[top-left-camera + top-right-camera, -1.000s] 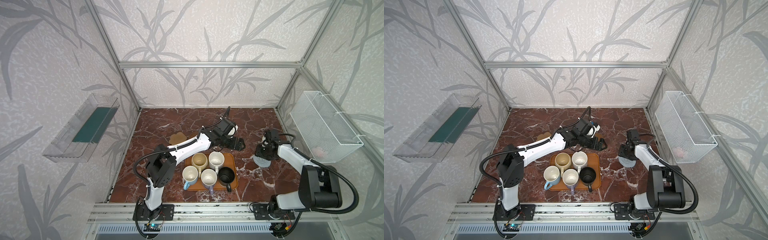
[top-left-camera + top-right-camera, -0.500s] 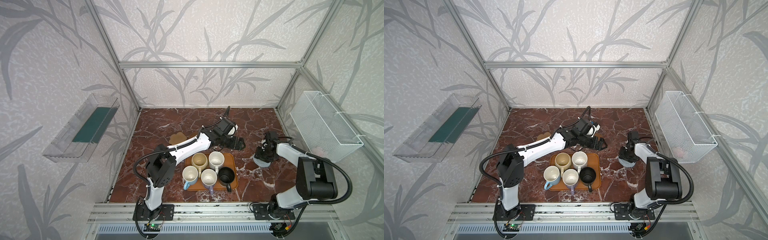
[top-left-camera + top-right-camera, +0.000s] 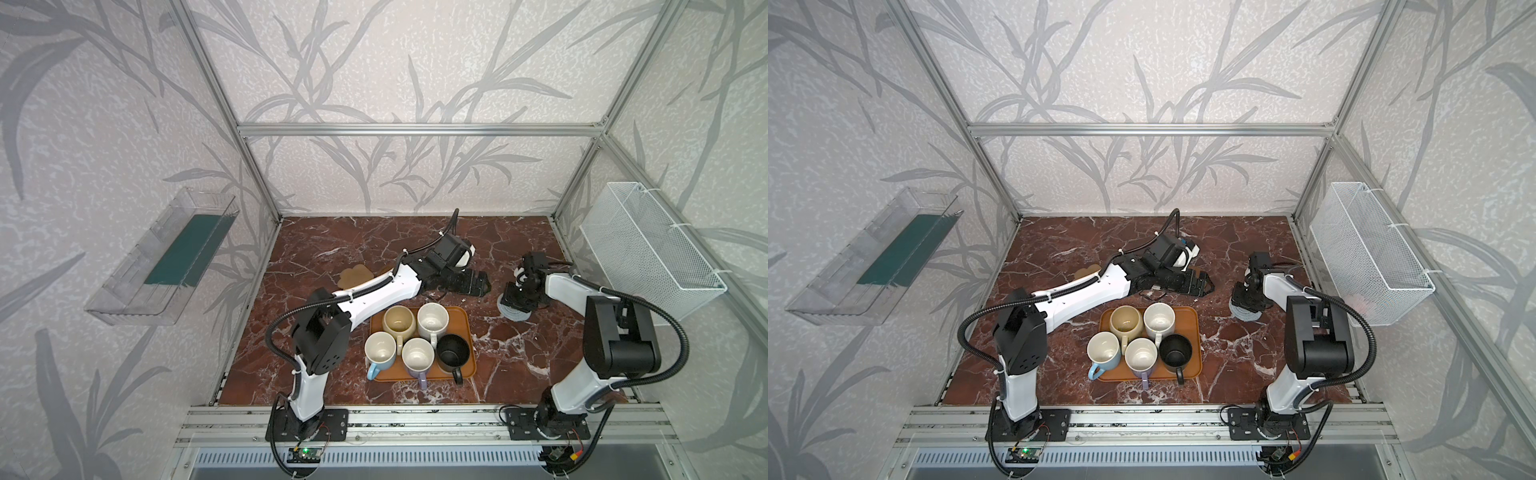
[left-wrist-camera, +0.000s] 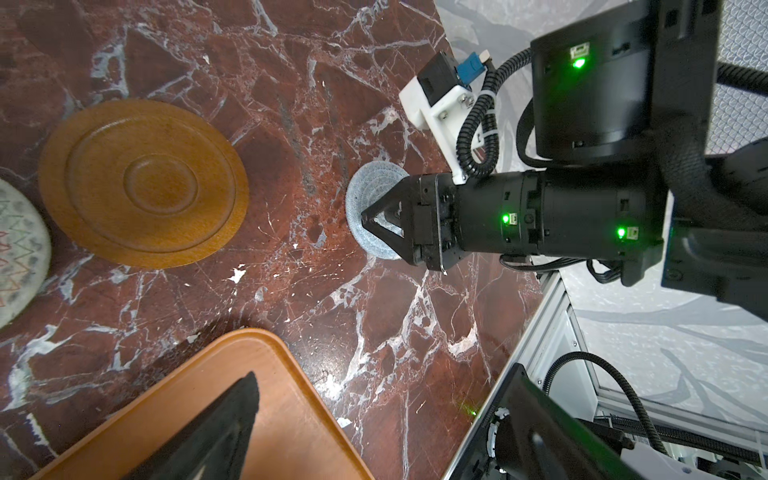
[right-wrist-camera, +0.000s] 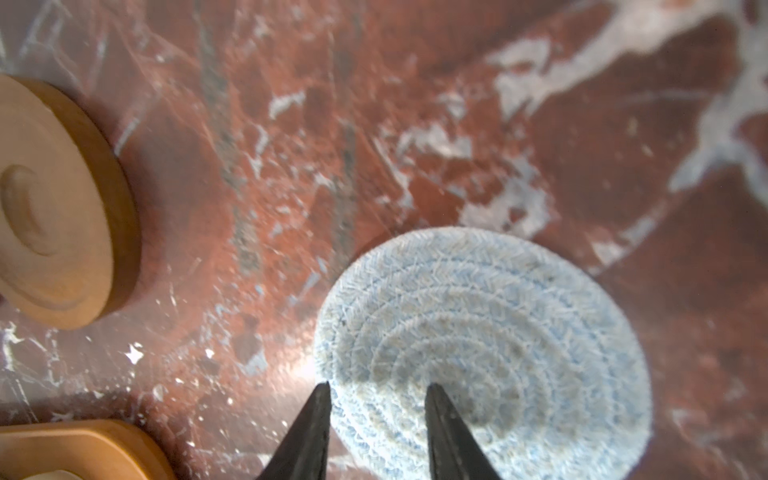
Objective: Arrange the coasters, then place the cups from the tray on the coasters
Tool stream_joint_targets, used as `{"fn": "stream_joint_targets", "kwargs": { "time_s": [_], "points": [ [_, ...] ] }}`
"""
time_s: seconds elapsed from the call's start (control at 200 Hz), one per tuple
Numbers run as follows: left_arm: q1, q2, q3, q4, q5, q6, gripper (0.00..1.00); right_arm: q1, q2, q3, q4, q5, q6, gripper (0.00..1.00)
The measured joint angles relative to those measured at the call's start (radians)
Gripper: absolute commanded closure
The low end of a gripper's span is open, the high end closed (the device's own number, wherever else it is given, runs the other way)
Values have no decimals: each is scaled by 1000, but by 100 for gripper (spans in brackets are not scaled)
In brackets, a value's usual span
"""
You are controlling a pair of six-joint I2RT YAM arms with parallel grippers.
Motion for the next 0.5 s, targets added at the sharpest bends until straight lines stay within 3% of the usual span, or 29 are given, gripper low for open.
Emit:
{"fn": "stream_joint_targets", "kwargs": {
  "time_s": [0.5],
  "points": [
    [44,0,2,-14,-29,5,4,52,199,254,-45,-8,-17,63]
  ]
}}
